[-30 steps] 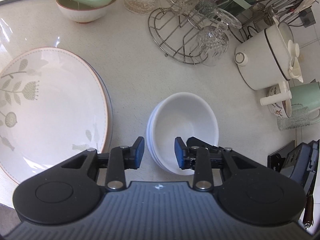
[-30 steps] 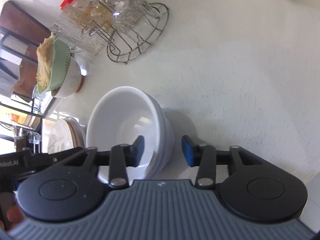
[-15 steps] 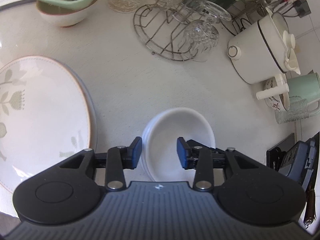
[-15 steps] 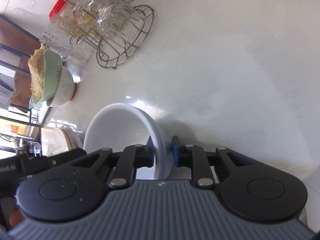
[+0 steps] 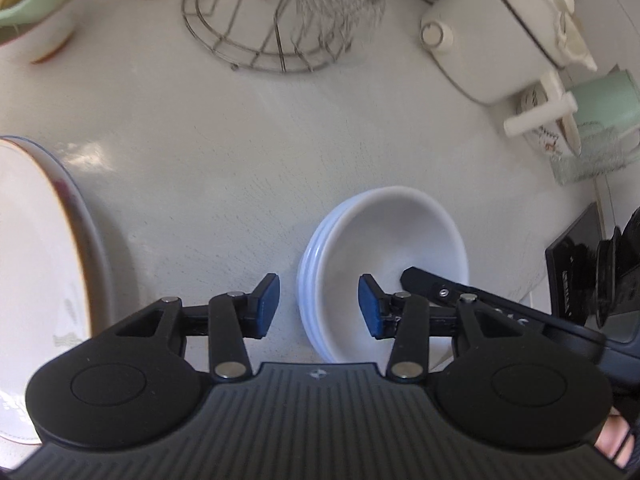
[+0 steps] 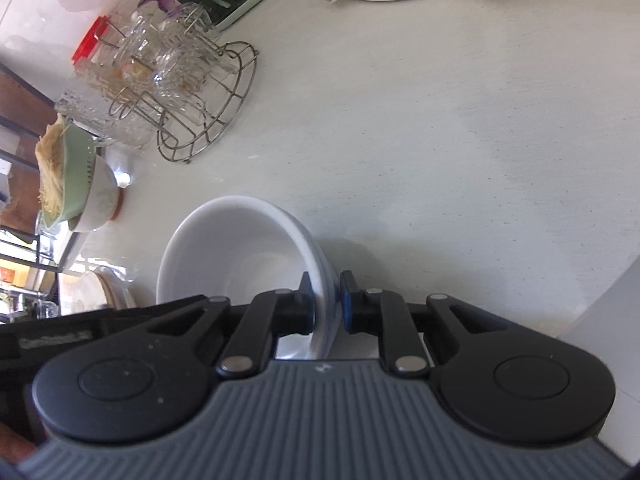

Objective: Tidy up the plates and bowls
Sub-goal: 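Close both tools on the rim of the nested bowl stack, then lift the nested bowls with both tools and carry them over the plate stack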

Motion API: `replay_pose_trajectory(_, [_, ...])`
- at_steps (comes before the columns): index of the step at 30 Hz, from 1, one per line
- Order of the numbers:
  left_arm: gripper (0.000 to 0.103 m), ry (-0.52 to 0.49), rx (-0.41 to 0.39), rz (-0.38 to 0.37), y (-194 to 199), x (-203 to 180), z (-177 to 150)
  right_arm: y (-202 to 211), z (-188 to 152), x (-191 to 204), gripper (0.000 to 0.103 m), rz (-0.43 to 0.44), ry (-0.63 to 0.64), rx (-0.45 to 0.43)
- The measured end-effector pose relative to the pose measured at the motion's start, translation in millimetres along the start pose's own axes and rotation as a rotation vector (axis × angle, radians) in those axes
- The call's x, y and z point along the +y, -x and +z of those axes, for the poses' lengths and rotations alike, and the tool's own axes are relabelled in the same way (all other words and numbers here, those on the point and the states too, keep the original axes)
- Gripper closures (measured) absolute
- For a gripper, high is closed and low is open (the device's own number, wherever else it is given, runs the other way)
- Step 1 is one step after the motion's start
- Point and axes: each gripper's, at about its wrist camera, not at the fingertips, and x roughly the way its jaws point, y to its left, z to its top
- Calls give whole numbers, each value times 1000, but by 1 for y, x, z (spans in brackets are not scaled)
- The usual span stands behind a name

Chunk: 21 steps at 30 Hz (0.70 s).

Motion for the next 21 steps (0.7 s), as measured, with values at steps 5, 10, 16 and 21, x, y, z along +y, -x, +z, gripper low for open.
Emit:
replay_pose_trajectory(5, [63,-21,3,5,-14,-1,-5,2,-3,-2,87,-3,-6,5])
replay_pose_trajectory(10, [72,-19,11,-6,-19,3,-12,6,-8,-4,87,15,-2,12])
replay_pose_trajectory(16, [82,-1,-4,-11,-18,9,-17,5,-12,-5,87,9,0,19])
replay_pose_trajectory(21, [84,-1,-27,-13,-7,7,-20,11,-14,-4,86,21,-18,13])
